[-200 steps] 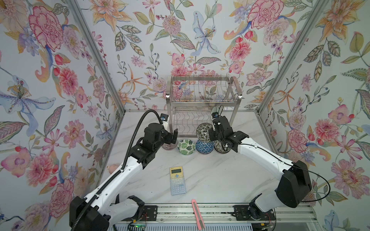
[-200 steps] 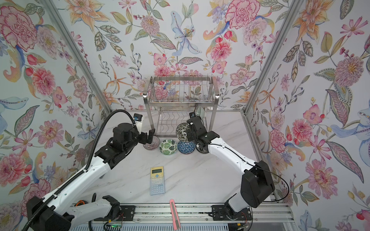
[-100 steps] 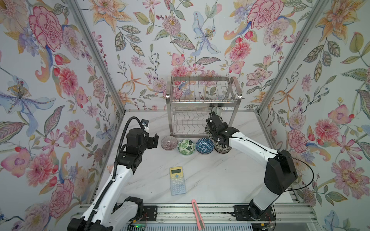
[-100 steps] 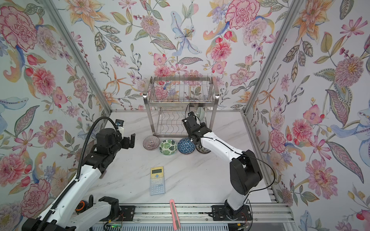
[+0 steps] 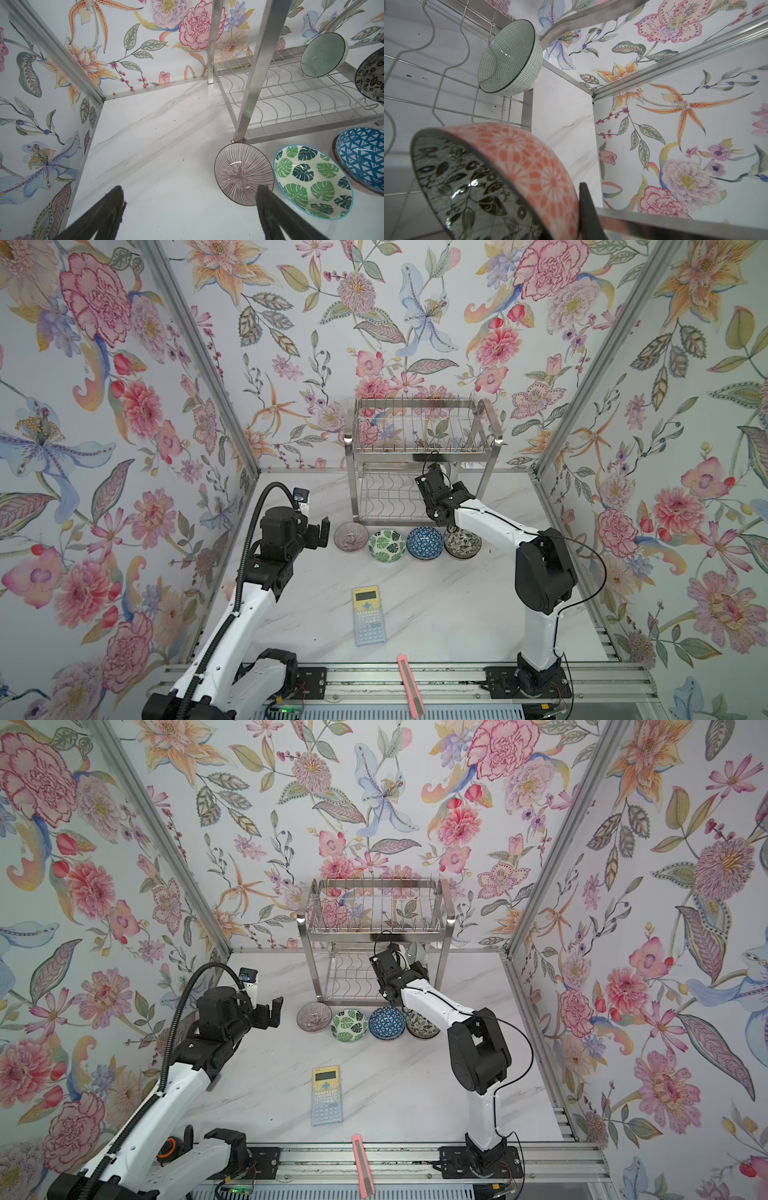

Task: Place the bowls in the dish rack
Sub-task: 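Carry the bowl with the right gripper into the rack while the left withdraws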

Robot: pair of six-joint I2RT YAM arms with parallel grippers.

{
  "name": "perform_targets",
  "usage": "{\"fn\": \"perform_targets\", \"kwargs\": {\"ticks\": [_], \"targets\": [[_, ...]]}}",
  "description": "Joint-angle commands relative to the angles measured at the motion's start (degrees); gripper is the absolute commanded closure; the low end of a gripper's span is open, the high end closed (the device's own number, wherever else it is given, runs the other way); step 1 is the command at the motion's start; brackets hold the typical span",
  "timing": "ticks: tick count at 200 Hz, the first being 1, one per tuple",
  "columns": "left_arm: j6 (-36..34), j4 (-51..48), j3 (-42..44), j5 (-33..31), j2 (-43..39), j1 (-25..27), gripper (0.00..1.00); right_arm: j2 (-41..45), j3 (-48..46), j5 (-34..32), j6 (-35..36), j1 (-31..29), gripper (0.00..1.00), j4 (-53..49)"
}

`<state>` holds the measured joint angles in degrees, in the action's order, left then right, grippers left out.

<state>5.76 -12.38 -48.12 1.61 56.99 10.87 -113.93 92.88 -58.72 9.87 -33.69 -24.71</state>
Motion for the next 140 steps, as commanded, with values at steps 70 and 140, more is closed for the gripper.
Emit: {"fn": "perform_targets", "kwargs": {"ticks": [70,140], "targets": [[0.06,0.69,1.01,1.55,-1.11,-0.61,0.01,-9.19,9.86,-10.93,8.70,1.20,1.00,1.15],[0.04,0.69,1.01,1.70,-1.26,-0.62,0.01,-12.20,10.35,-10.89,10.34,2.67,1.00,2.69]]}}
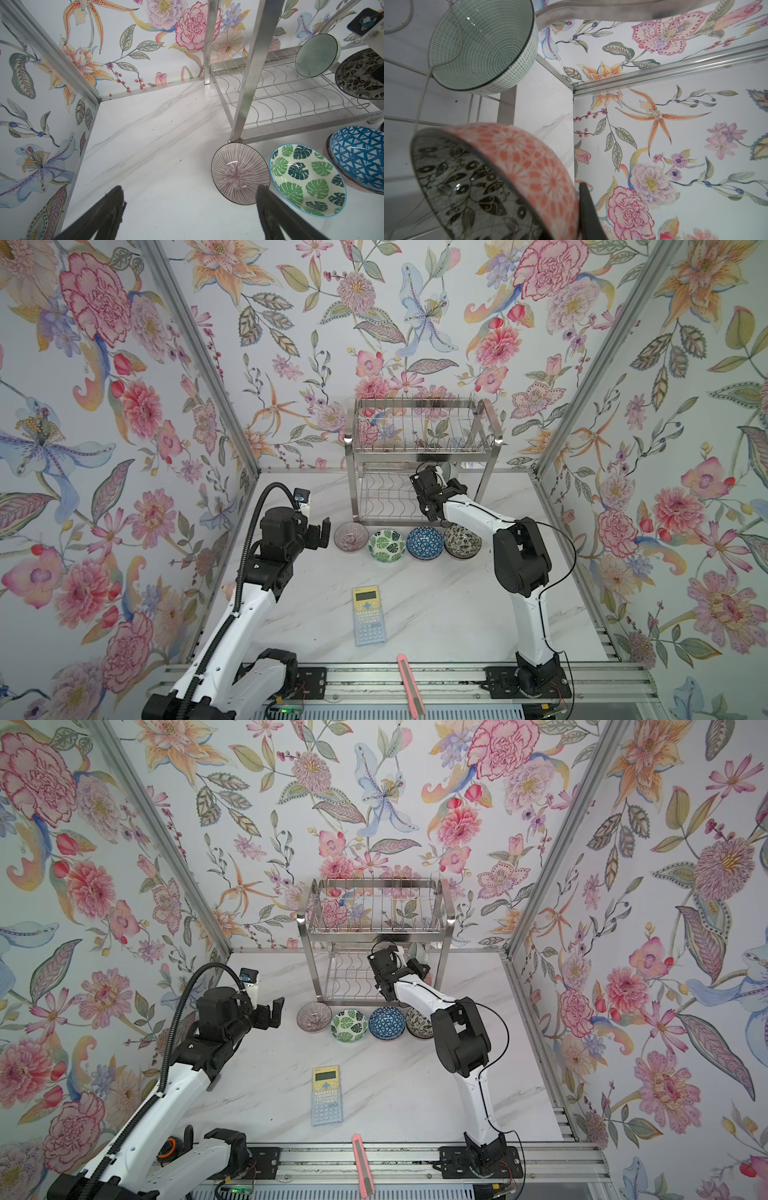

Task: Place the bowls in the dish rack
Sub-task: 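Carry the bowl with the right gripper into the rack while the left withdraws, then open the right gripper to leave the leaf-patterned bowl standing in the rack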

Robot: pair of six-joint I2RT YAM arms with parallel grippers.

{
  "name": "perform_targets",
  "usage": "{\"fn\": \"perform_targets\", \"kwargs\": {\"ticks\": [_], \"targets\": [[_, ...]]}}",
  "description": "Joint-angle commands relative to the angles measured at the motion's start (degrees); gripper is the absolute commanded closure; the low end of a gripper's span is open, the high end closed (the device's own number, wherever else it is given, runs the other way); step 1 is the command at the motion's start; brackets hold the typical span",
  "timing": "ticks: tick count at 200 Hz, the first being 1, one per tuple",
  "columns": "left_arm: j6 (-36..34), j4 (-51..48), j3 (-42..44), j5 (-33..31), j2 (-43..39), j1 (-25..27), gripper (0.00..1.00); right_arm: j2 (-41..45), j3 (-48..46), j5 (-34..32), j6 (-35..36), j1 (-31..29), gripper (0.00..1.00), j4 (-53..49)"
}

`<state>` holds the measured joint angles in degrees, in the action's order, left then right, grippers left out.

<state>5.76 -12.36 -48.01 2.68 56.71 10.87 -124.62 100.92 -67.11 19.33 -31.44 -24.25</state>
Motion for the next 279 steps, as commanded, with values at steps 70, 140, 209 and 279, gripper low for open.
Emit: {"fn": "perform_targets", "kwargs": {"ticks": [70,140,209,279], "targets": [[-0.05,0.58,0.99,0.71,-1.00,-0.72,0.01,-5.12,3.31,-3.08,4.03,1.25,1.00,5.57],[-0.13,0.56,0.99,0.65,-1.09,-0.68,0.01,-7.65,4.12,-2.99,4.24,1.12,1.00,5.79],[-0.13,0.49,0.99,0.61,-1.02,-0.82,0.01,-7.66,3.68,-1.79,3.61,0.59,0.82,5.71],[-0.02,0.49,0.99,1.02,-0.86,-0.77,0.01,-3.74,-0.16,-0.03,2.03,0.68,0.58,5.76]]}}
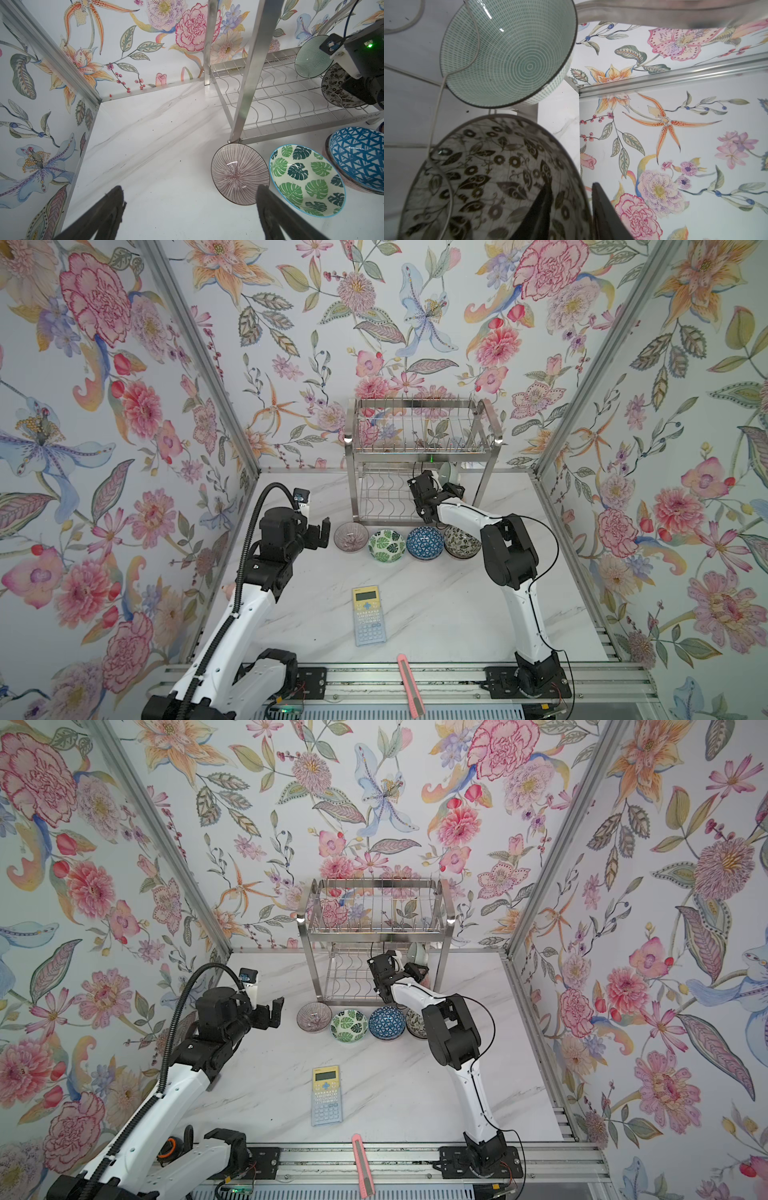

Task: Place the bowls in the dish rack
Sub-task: 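Open the right gripper to leave the leaf-patterned bowl standing in the rack, then withdraw the right gripper from the rack toward the table bowls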

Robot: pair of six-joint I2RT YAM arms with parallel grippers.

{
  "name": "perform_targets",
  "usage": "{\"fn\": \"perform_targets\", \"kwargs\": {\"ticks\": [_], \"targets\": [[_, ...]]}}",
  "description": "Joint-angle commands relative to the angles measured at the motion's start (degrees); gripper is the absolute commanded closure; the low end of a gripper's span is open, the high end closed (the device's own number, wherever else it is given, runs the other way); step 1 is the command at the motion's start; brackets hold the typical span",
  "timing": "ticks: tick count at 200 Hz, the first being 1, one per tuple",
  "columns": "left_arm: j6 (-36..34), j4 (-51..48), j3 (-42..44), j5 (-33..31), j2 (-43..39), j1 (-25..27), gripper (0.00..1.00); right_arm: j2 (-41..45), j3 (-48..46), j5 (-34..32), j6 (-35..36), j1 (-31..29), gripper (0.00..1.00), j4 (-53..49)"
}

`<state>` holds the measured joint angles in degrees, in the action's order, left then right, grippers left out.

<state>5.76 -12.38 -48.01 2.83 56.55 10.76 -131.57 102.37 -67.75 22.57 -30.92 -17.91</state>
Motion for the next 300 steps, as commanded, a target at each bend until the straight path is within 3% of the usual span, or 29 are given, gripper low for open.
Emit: {"fn": "perform_targets", "kwargs": {"ticks": [1,20,47,67,150,210,300], "targets": [[-0.04,0.52,0.99,0.86,-0.68,-0.66,0.01,3.23,-1.67,0.60,-1.21,0.15,0.57,-0.56],[0.04,0.47,0.99,0.91,-0.60,-0.66,0.01,4.21,-2.23,1.03,-1.39,0.15,0.43,-0.55],[0.04,0.53,0.98,0.99,-0.49,-0.64,0.01,5.72,-2.81,1.74,-1.30,-0.31,0.13,-0.59],[0.13,0.52,0.99,1.03,-0.40,-0.65,0.01,7.32,-3.55,3.40,-1.26,-1.10,0.00,-0.55],[0.04,0.27,0.77,0.95,0.23,-0.66,0.01,14.39,-8.11,21.41,-6.92,-5.75,0.01,-2.66],[-0.22,0.17,0.92,1.02,0.39,-0.67,0.01,27.07,-18.81,37.93,-13.83,-8.17,0.01,-0.76],[1.13,-0.68,-0.13,2.65,0.81,-0.57,0.01,46.48,-34.36,49.22,-20.36,-6.53,0.01,0.05]]}}
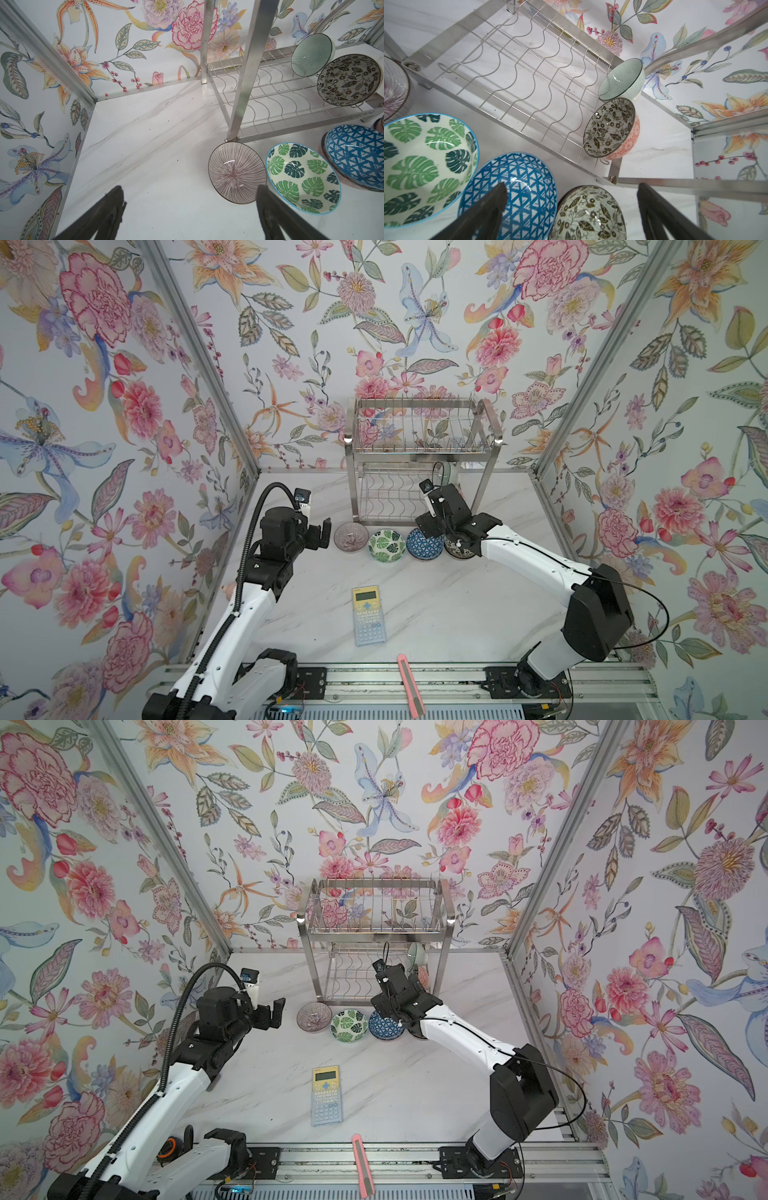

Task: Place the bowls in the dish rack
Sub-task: 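Withdraw the right gripper from the rack toward the table bowls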

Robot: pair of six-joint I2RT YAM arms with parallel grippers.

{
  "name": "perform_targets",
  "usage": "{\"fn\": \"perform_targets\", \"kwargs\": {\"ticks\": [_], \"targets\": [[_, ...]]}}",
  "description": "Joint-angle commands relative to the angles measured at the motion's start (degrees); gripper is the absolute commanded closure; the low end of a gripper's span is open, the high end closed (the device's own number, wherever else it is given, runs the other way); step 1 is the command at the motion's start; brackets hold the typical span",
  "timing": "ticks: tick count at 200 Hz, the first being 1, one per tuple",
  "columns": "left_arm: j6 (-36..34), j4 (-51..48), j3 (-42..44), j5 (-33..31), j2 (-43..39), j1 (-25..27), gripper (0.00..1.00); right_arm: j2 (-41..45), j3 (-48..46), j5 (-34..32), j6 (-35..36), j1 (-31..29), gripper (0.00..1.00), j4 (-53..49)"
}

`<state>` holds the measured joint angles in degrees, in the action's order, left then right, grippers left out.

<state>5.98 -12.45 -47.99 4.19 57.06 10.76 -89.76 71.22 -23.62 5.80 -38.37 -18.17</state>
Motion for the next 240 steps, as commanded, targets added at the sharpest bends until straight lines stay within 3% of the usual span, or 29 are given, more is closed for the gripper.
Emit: {"fn": "perform_targets", "kwargs": {"ticks": [1,72,103,167,240], "targets": [[0.94,-0.63,-0.16,1.28,0.32,-0.53,0.01,4.89,-3.38,5.25,-3.69,0.93,0.01,0.32],[3.41,-4.38,-3.97,-1.35,1.85,3.96,0.01,16.52,-10.34,14.84,-8.11,9.51,0.01,1.28],[4.75,-4.84,-5.64,-6.94,3.58,10.11,0.01,18.34,-11.92,15.53,-8.96,10.83,0.01,1.26],[7.64,0.16,-7.53,-10.97,10.59,19.00,0.01,20.54,-12.69,15.96,-9.14,12.00,0.01,1.29],[10.37,8.04,-8.57,-8.89,19.63,25.68,0.01,19.15,-12.65,16.19,-9.40,12.42,0.01,1.37]]}}
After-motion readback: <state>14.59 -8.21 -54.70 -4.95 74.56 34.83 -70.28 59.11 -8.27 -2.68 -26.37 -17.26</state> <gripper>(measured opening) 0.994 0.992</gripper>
